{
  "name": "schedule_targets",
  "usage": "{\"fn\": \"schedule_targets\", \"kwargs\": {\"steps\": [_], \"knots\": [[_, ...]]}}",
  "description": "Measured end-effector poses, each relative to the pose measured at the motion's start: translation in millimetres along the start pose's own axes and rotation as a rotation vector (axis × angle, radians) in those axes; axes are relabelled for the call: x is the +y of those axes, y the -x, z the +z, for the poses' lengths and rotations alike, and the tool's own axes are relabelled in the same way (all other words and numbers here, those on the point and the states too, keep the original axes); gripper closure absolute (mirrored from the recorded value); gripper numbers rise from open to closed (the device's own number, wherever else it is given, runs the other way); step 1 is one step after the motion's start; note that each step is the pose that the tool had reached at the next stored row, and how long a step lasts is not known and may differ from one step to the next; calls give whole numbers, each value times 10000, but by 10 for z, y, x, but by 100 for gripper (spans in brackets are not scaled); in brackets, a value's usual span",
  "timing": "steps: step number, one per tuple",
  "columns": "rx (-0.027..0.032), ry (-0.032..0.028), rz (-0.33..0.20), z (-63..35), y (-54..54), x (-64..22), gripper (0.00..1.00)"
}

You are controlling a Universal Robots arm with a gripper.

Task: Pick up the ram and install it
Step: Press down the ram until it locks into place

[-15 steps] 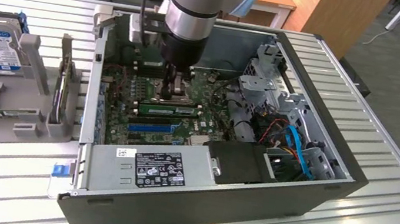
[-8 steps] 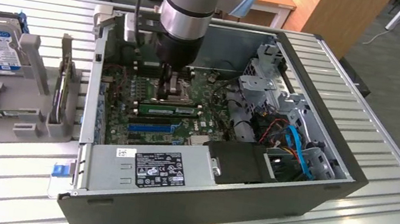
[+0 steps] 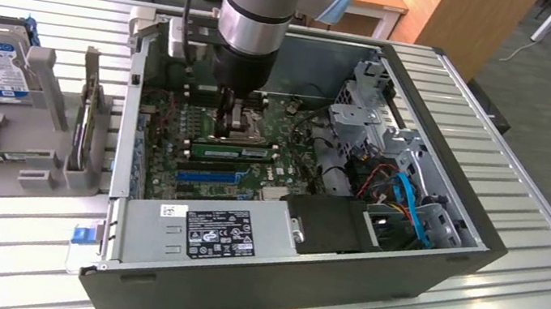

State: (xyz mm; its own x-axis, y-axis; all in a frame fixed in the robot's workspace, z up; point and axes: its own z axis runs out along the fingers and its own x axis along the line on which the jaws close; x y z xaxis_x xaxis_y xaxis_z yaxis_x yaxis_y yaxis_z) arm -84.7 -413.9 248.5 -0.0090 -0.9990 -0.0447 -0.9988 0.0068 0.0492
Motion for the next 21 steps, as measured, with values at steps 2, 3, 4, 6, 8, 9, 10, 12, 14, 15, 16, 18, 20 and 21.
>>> {"fn": "schedule_targets", "kwargs": {"steps": [2,3,4,6,8,9,10,12,14,15,16,18,20,21], "knots": [[0,0,1,0,-2,1,90],[0,1,0,-1,-7,0,90],[1,1,0,-1,-10,-1,90],[0,1,0,-1,-18,-3,90],[0,1,0,-1,-28,-5,90],[-1,1,0,-2,-33,-6,90],[-1,0,0,-2,-38,-7,90],[-1,0,0,-2,-45,-9,90],[-1,0,1,-2,-45,-9,90],[-1,-1,1,-2,-45,-9,90],[-1,0,0,-2,-45,-9,90],[-2,-1,0,4,-46,-9,90],[-3,0,0,17,-46,-10,90],[-3,1,0,25,-47,-10,90]]}}
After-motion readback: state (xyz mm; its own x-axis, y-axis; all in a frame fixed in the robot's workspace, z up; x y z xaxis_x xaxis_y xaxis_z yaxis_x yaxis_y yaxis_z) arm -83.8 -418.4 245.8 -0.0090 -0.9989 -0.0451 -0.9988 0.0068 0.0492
